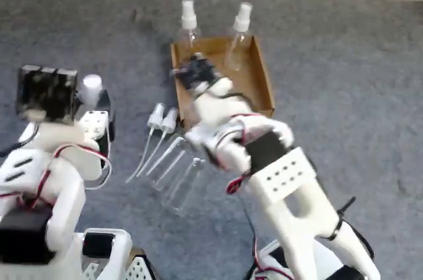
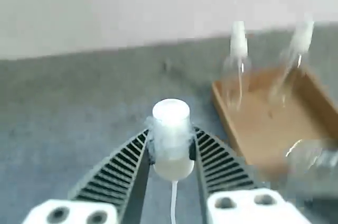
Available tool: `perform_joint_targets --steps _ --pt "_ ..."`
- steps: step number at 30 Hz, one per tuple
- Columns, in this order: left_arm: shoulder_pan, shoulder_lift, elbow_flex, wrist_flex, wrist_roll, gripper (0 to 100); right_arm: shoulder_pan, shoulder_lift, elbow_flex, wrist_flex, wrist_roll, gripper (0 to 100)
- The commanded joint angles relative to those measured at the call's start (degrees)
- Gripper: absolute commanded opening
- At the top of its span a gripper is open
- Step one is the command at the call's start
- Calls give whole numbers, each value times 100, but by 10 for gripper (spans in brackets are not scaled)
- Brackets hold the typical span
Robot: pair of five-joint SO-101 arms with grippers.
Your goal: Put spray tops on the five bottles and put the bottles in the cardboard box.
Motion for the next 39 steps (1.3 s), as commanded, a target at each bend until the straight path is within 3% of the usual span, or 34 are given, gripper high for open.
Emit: perform_joint_targets --steps 1,9,15,20,28,31,39 --pt "57 -391 4 -589 615 3 -286 -40 268 -277 -70 4" --pt "57 -734 22 -1240 1609 3 -629 -48 1077 -391 -114 4" --pt "66 -734 22 -1336 2259 3 -1095 -66 1587 -1807 -536 4" --pt "101 -752 22 -1319 2347 3 -1068 -593 2237 -2721 -668 4" --pt "110 -769 760 -1582 2338 3 -1095 -1604 2888 -2879 -668 3" --pt "48 -769 787 -1793 2207 4 -1059 -1613 3029 -2870 -659 3" --pt "-1059 -101 2079 -2585 457 4 -743 -1657 3371 -2844 -642 3"
